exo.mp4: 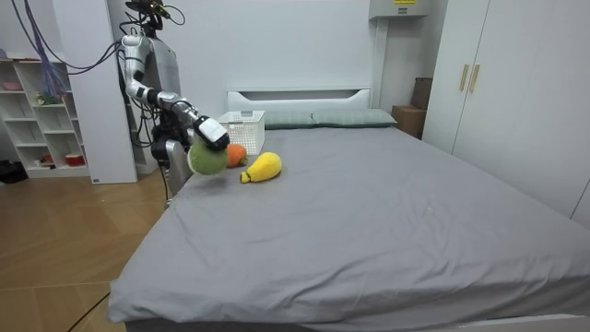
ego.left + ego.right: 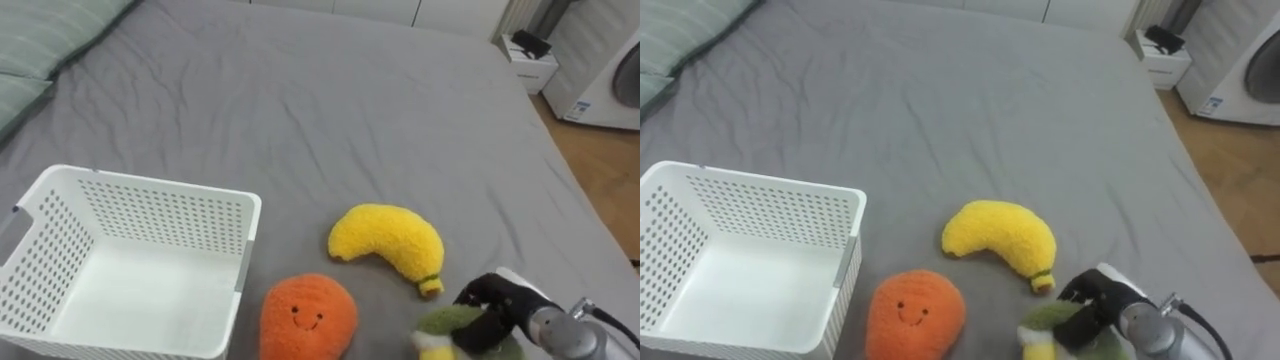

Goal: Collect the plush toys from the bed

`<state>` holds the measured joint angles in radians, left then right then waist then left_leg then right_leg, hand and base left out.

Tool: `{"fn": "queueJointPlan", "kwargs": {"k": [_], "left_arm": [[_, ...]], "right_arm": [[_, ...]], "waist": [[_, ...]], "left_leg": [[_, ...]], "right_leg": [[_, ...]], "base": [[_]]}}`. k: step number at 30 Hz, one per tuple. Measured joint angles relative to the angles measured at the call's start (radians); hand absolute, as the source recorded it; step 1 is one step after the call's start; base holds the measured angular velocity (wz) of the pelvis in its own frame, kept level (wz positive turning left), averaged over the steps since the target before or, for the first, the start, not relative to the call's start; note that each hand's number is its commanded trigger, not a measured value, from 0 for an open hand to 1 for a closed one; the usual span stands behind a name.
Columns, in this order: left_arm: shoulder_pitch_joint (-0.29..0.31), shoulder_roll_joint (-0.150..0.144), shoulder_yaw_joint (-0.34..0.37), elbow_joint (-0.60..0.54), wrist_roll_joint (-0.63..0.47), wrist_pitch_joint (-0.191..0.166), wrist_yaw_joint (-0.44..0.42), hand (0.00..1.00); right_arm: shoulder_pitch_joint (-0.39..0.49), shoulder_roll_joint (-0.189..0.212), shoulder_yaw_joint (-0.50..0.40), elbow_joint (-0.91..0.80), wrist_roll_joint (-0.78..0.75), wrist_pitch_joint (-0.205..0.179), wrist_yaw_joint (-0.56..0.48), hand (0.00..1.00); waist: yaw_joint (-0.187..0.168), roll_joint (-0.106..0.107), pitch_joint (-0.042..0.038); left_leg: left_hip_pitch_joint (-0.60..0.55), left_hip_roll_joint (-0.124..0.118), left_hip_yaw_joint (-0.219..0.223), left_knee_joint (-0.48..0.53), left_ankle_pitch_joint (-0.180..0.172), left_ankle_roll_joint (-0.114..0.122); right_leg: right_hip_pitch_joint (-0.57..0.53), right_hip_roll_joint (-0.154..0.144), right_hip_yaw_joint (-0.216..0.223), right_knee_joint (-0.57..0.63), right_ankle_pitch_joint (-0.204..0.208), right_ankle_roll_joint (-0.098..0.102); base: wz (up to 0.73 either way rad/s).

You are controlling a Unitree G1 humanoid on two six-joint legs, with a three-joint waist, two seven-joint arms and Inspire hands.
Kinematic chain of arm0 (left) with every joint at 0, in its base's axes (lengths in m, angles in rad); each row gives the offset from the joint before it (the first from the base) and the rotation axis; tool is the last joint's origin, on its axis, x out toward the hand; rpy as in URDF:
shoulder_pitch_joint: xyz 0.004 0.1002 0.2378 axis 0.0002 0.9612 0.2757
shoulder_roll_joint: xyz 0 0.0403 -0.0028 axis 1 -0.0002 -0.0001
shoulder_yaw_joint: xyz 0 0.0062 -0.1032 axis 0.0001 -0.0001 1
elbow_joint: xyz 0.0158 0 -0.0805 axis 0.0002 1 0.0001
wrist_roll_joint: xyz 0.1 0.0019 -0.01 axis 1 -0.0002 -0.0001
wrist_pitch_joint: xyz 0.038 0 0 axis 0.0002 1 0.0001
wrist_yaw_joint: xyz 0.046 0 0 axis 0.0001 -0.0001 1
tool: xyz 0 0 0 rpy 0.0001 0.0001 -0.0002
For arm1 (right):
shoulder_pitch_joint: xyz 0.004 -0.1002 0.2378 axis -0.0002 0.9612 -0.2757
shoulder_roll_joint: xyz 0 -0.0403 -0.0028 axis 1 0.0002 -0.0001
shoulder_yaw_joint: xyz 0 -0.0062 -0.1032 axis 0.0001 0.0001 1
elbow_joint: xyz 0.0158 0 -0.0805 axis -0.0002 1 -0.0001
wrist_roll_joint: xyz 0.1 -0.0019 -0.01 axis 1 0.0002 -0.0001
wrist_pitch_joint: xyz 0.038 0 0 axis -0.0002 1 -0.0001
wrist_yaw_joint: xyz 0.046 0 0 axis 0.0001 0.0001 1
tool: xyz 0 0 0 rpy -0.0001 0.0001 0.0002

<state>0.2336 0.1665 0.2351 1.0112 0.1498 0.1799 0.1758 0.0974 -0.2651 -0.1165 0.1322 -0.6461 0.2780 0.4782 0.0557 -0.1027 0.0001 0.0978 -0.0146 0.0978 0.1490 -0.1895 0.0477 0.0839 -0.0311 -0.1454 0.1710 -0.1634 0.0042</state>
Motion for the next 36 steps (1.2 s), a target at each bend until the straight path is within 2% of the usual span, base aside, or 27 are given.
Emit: {"fn": "queueJointPlan", "kwargs": {"k": [1, 4, 8, 15, 19, 24, 27, 29, 30, 32, 33, 34, 36], "left_arm": [[0.000, 0.000, 0.000, 0.000, 0.000, -0.006, -0.004, 0.00], [-0.002, 0.000, 0.000, 0.000, -0.001, -0.024, -0.004, 0.00], [0.002, -0.001, 0.001, 0.000, -0.001, -0.028, -0.004, 0.00], [-0.002, -0.001, -0.004, 0.005, -0.002, -0.037, -0.010, 0.00], [-0.004, -0.005, -0.006, 0.005, -0.007, -0.037, -0.010, 0.00], [-0.020, -0.021, -0.017, -0.011, -0.032, -0.043, -0.008, 0.00], [-0.028, -0.026, -0.034, -0.016, 0.003, -0.043, -0.010, 0.00], [-0.044, -0.025, -0.038, -0.016, 0.018, -0.044, -0.011, 0.00], [-0.047, -0.024, -0.041, -0.013, 0.018, -0.045, -0.011, 0.00], [-0.052, -0.013, -0.051, -0.007, 0.017, -0.048, -0.011, 0.00], [-0.054, -0.012, -0.052, -0.008, 0.017, -0.048, -0.011, 0.00], [-0.057, -0.010, -0.053, -0.008, 0.017, -0.048, -0.011, 0.00], [-0.060, -0.011, -0.055, -0.008, 0.017, -0.048, -0.012, 0.00]], "right_arm": [[-0.001, -0.006, -0.018, -0.059, 0.009, -0.003, -0.014, 1.00], [-0.016, -0.029, -0.045, -0.150, 0.060, -0.020, -0.047, 1.00], [-0.060, -0.030, -0.063, -0.277, 0.122, -0.025, -0.051, 1.00], [-0.155, -0.030, -0.060, -0.310, 0.161, -0.027, -0.051, 1.00], [-0.207, -0.030, -0.029, -0.318, 0.191, -0.021, -0.051, 1.00], [-0.303, -0.030, 0.041, -0.318, 0.241, -0.017, -0.053, 1.00], [-0.346, -0.030, 0.103, -0.319, 0.249, -0.016, -0.050, 1.00], [-0.366, -0.028, 0.152, -0.317, 0.252, -0.015, -0.047, 1.00], [-0.369, -0.025, 0.164, -0.317, 0.250, -0.015, -0.047, 1.00], [-0.381, -0.005, 0.218, -0.313, 0.246, -0.016, -0.047, 1.00], [-0.391, -0.005, 0.238, -0.303, 0.245, -0.017, -0.047, 1.00], [-0.410, -0.005, 0.268, -0.281, 0.243, -0.016, -0.047, 1.00], [-0.440, -0.003, 0.303, -0.252, 0.244, -0.015, -0.047, 1.00]], "waist": [[-0.003, 0.002, 0.0033], [-0.013, 0.000, 0.0047], [-0.025, 0.001, 0.0049], [-0.018, 0.007, 0.0086], [0.015, 0.007, 0.0075], [0.047, 0.003, 0.0043], [0.087, -0.003, 0.0010], [0.135, -0.006, 0.0020], [0.144, -0.006, 0.0027], [0.170, -0.014, 0.0121], [0.178, -0.016, 0.0151], [0.198, -0.021, 0.0223], [0.211, -0.031, 0.0238]], "left_leg": [[-0.001, 0.000, 0.000, -0.001, 0.000, 0.000], [-0.001, 0.001, 0.006, -0.004, 0.000, 0.000], [-0.016, 0.001, 0.008, -0.003, 0.000, 0.000], [-0.019, 0.001, -0.002, -0.004, 0.000, 0.000], [-0.019, 0.001, -0.005, -0.005, 0.001, -0.001], [-0.030, -0.001, -0.026, 0.004, 0.001, -0.001], [-0.043, -0.002, -0.049, 0.012, 0.001, -0.001], [-0.048, -0.003, -0.059, 0.018, 0.001, -0.002], [-0.050, -0.003, -0.064, 0.019, 0.002, -0.002], [-0.051, -0.009, -0.093, 0.023, 0.003, -0.003], [-0.051, -0.010, -0.094, 0.023, 0.003, -0.003], [-0.056, -0.012, -0.100, 0.024, 0.003, -0.003], [-0.075, -0.016, -0.116, 0.037, 0.003, -0.002]], "right_leg": [[0.000, 0.000, 0.000, -0.001, 0.000, 0.000], [-0.001, 0.001, 0.000, -0.002, 0.000, 0.000], [-0.016, 0.002, 0.004, -0.001, 0.001, 0.000], [-0.016, 0.002, -0.006, 0.001, 0.001, 0.000], [-0.017, 0.001, -0.012, 0.001, 0.001, 0.000], [-0.013, -0.004, -0.047, 0.001, 0.001, 0.000], [-0.013, -0.004, -0.066, 0.000, 0.001, 0.000], [-0.012, -0.006, -0.079, -0.001, 0.001, 0.000], [-0.011, -0.006, -0.082, -0.001, 0.001, 0.000], [0.002, -0.010, -0.108, -0.005, 0.001, 0.001], [0.002, -0.010, -0.108, -0.005, 0.001, 0.001], [0.001, -0.011, -0.111, -0.005, 0.001, 0.001], [-0.005, -0.015, -0.131, -0.005, 0.001, 0.001]], "base": [[0.00], [0.00], [-0.01], [0.02], [0.01], [0.14], [0.20], [0.15], [0.21], [0.29], [0.13], [0.14], [0.23]]}}
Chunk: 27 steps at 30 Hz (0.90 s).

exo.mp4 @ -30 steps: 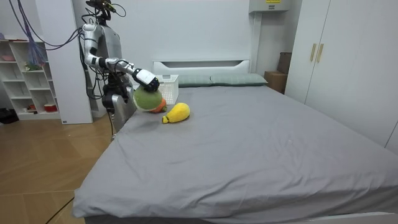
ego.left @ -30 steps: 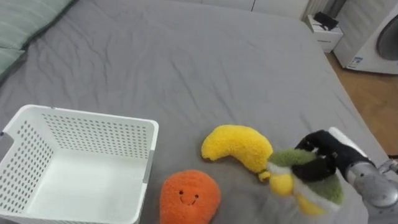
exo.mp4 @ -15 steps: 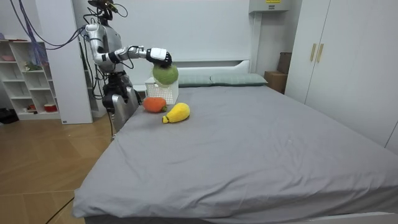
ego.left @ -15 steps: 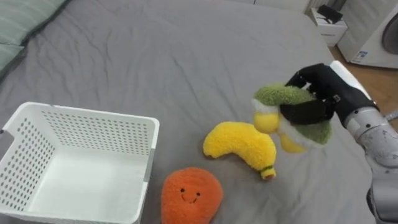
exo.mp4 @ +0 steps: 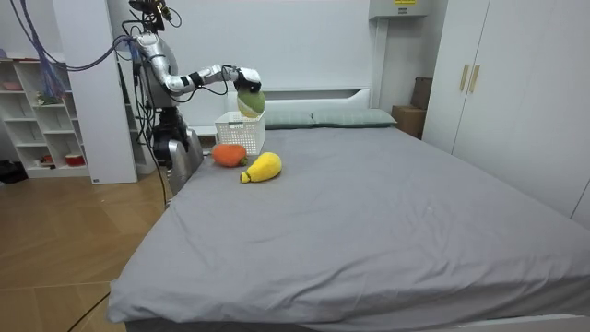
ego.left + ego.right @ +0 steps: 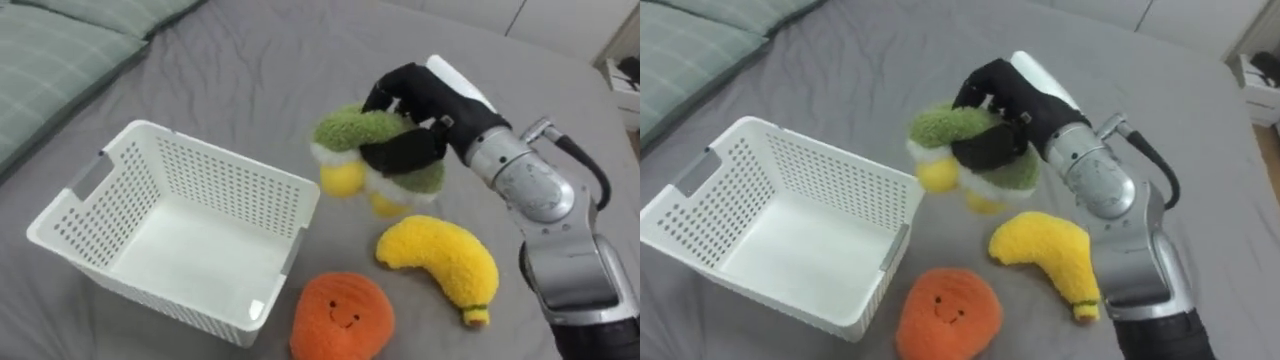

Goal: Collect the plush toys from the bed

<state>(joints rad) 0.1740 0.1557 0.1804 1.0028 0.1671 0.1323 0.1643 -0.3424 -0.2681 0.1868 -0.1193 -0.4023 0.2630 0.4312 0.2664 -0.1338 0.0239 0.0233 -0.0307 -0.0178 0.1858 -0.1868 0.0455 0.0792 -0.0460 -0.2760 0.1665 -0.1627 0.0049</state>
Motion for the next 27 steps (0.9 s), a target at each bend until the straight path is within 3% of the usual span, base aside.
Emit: {"fn": "queueJointPlan", "kwargs": {"k": [5, 11, 14, 15, 16, 17, 18, 23, 27], "left_arm": [[-0.011, 0.000, -0.001, 0.000, -0.001, 0.016, -0.001, 0.00], [-0.020, 0.001, -0.008, 0.000, 0.004, 0.033, 0.000, 0.00], [-0.027, -0.001, -0.014, -0.008, 0.003, 0.040, 0.003, 0.00], [-0.029, -0.002, -0.016, -0.012, 0.003, 0.041, 0.003, 0.00], [-0.031, -0.002, -0.018, -0.013, 0.003, 0.042, 0.003, 0.00], [-0.035, 0.000, -0.017, -0.013, 0.003, 0.043, 0.003, 0.00], [-0.038, 0.001, -0.017, -0.013, 0.003, 0.044, 0.003, 0.00], [-0.052, 0.000, -0.030, -0.023, 0.003, 0.053, 0.001, 0.00], [-0.048, 0.005, -0.029, -0.023, 0.003, 0.073, 0.001, 0.00]], "right_arm": [[-0.080, 0.033, 0.065, 0.083, -0.004, 0.000, -0.015, 1.00], [-0.120, 0.042, 0.172, 0.102, -0.078, 0.000, -0.041, 1.00], [-0.129, 0.079, 0.204, 0.117, -0.105, 0.000, -0.052, 1.00], [-0.133, 0.083, 0.209, 0.121, -0.108, 0.000, -0.054, 0.89], [-0.152, 0.095, 0.222, 0.147, -0.110, -0.001, -0.062, 0.57], [-0.167, 0.110, 0.225, 0.175, -0.110, -0.001, -0.075, 0.18], [-0.172, 0.114, 0.225, 0.187, -0.110, -0.001, -0.081, 0.00], [-0.179, 0.121, 0.229, 0.231, -0.104, 0.000, -0.119, 0.00], [-0.179, 0.126, 0.243, 0.271, -0.105, 0.000, -0.124, 0.00]], "waist": [[0.063, -0.008, -0.0015], [0.131, -0.007, -0.0015], [0.151, -0.008, -0.0019], [0.154, -0.007, -0.0013], [0.161, -0.005, -0.0001], [0.172, -0.004, 0.0005], [0.177, -0.004, 0.0007], [0.208, -0.005, -0.0003], [0.210, -0.007, -0.0018]], "left_leg": [[-0.029, -0.008, -0.041, 0.023, 0.001, 0.001], [-0.069, -0.021, -0.091, 0.038, 0.003, 0.001], [-0.090, -0.030, -0.129, 0.054, 0.007, -0.002], [-0.093, -0.032, -0.135, 0.055, 0.010, -0.002], [-0.098, -0.035, -0.145, 0.054, 0.017, -0.002], [-0.100, -0.037, -0.151, 0.052, 0.021, -0.003], [-0.101, -0.038, -0.154, 0.052, 0.021, -0.003], [-0.111, -0.051, -0.187, 0.052, 0.034, -0.002], [-0.116, -0.056, -0.193, 0.055, 0.037, 0.000]], "right_leg": [[-0.006, -0.006, -0.053, 0.000, 0.000, 0.000], [-0.010, -0.012, -0.102, -0.011, 0.000, 0.000], [-0.011, -0.013, -0.139, -0.017, 0.000, 0.001], [-0.012, -0.015, -0.142, -0.017, 0.000, 0.001], [-0.013, -0.018, -0.152, -0.017, -0.001, 0.001], [-0.014, -0.022, -0.159, -0.017, -0.001, 0.001], [-0.013, -0.023, -0.163, -0.016, -0.001, 0.001], [-0.012, -0.033, -0.197, -0.015, -0.002, 0.003], [-0.013, -0.037, -0.206, -0.013, -0.003, 0.005]], "base": [[0.23], [0.25], [0.36], [0.35], [0.25], [0.21], [0.20], [0.20], [0.07]]}}
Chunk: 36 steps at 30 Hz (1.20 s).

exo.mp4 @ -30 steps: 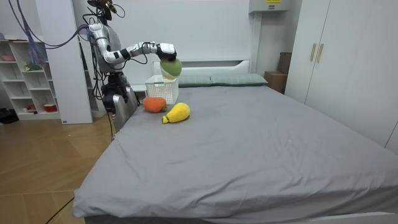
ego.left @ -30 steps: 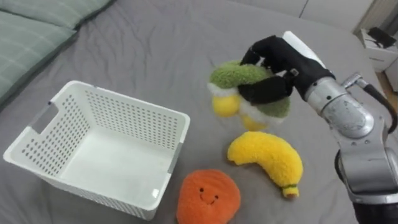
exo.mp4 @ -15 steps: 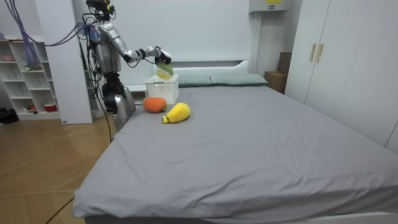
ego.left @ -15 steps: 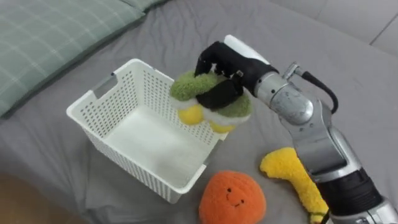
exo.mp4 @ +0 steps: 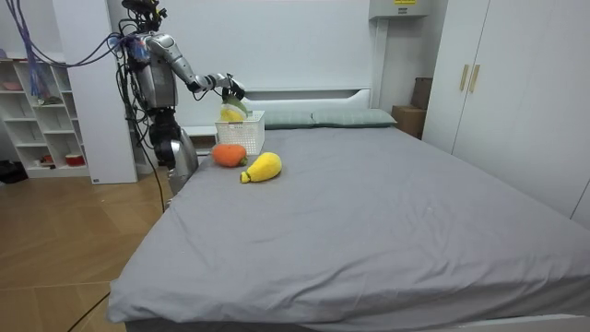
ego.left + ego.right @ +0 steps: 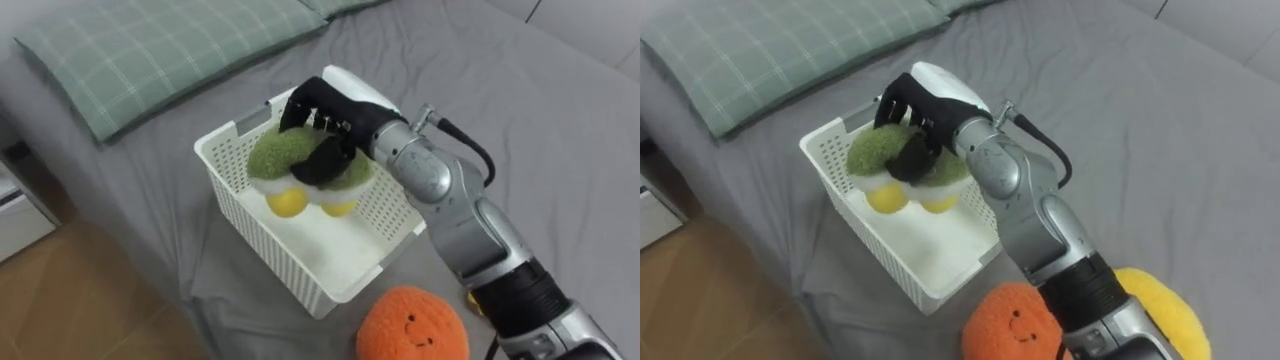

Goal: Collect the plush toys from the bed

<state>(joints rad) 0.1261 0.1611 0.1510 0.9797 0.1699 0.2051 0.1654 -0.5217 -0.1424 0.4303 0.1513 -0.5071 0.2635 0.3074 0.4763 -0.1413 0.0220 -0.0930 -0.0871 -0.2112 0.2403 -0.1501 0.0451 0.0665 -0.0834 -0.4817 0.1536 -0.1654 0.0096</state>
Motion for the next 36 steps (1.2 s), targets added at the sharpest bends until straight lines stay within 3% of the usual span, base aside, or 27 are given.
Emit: {"fn": "queueJointPlan", "kwargs": {"k": [13, 26, 36], "left_arm": [[-0.002, 0.003, 0.002, -0.019, 0.001, 0.006, 0.013, 0.00], [-0.007, 0.002, 0.000, -0.018, -0.001, -0.003, 0.032, 0.00], [-0.010, 0.002, 0.000, -0.016, -0.001, -0.017, 0.048, 0.00]], "right_arm": [[0.000, -0.056, 0.014, 0.013, -0.007, -0.003, -0.032, 0.00], [0.001, -0.067, 0.014, 0.014, -0.024, -0.008, -0.033, 0.00], [0.001, -0.070, 0.007, 0.014, -0.025, -0.024, -0.047, 0.00]], "waist": [[-0.021, -0.007, -0.0032], [-0.065, 0.005, 0.0034], [-0.090, 0.007, 0.0038]], "left_leg": [[0.007, -0.003, 0.012, -0.006, 0.003, 0.006], [0.028, 0.006, 0.038, -0.018, 0.002, 0.007], [0.037, 0.007, 0.048, -0.028, 0.003, 0.007]], "right_leg": [[0.001, 0.002, 0.017, 0.000, 0.001, 0.007], [0.002, 0.011, 0.090, 0.001, 0.002, 0.007], [0.002, 0.013, 0.124, 0.000, 0.002, 0.007]], "base": [[-0.02], [-0.06], [-0.03]]}}
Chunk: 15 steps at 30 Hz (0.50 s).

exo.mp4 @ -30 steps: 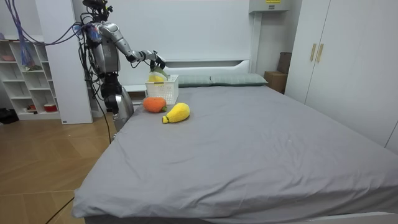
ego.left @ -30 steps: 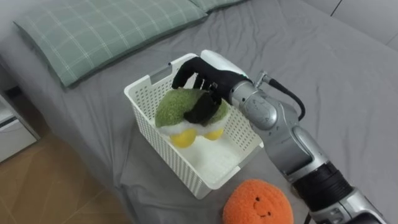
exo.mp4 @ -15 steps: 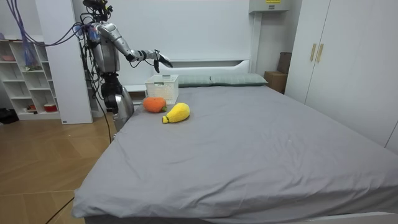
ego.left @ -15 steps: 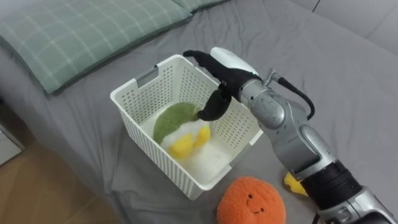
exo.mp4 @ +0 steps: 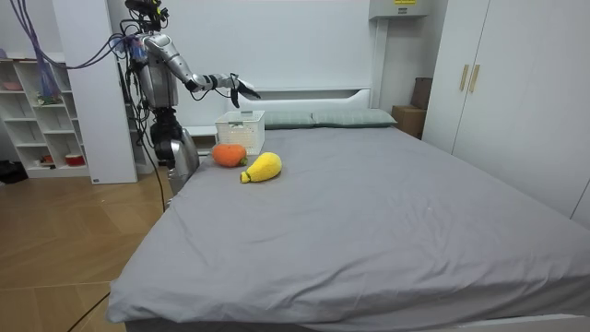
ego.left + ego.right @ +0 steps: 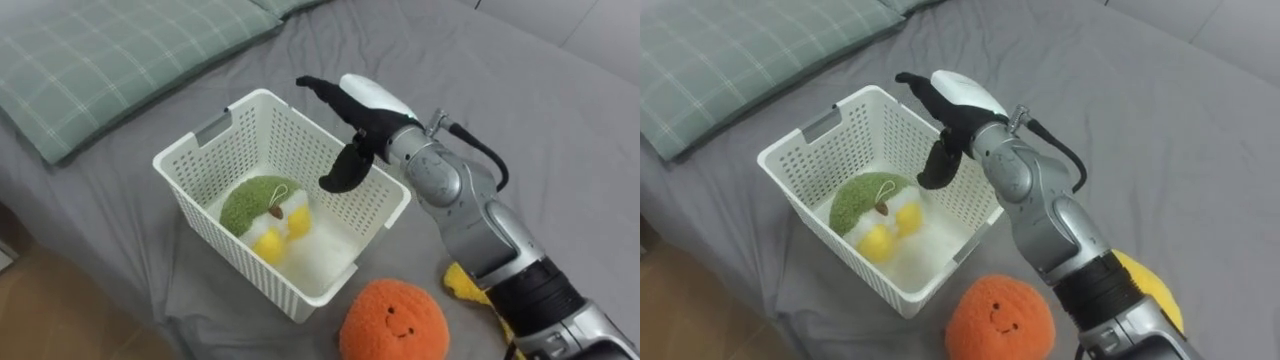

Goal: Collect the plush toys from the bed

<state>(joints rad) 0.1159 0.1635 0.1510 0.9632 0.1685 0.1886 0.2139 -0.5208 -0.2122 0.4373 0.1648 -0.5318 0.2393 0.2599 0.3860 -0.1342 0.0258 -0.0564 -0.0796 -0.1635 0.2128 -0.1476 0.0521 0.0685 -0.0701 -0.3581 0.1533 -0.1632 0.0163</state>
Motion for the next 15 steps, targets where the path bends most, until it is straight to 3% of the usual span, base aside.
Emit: {"fn": "queueJointPlan", "kwargs": {"k": [4, 9, 15], "left_arm": [[0.003, 0.000, -0.001, 0.000, 0.000, -0.001, 0.000, 0.00], [0.012, 0.000, -0.006, -0.002, 0.000, 0.002, -0.001, 0.00], [0.032, -0.002, 0.013, -0.004, 0.002, 0.001, 0.000, 0.00]], "right_arm": [[0.016, -0.025, -0.002, 0.000, 0.000, -0.014, -0.027, 0.00], [0.042, -0.028, -0.043, 0.026, 0.004, -0.020, -0.071, 0.00], [0.085, -0.031, -0.155, 0.135, 0.060, -0.021, -0.149, 0.00]], "waist": [[-0.007, 0.002, 0.0005], [-0.028, 0.011, -0.0033], [-0.038, 0.023, -0.0053]], "left_leg": [[-0.001, 0.000, 0.000, 0.000, 0.000, 0.000], [0.000, 0.001, 0.010, 0.002, -0.001, 0.001], [0.016, 0.004, 0.030, -0.010, 0.000, 0.004]], "right_leg": [[-0.001, -0.001, -0.002, 0.000, 0.000, 0.000], [0.001, -0.001, 0.001, 0.000, 0.001, 0.000], [0.002, -0.003, 0.025, 0.005, 0.001, 0.001]], "base": [[0.00], [-0.02], [-0.11]]}}
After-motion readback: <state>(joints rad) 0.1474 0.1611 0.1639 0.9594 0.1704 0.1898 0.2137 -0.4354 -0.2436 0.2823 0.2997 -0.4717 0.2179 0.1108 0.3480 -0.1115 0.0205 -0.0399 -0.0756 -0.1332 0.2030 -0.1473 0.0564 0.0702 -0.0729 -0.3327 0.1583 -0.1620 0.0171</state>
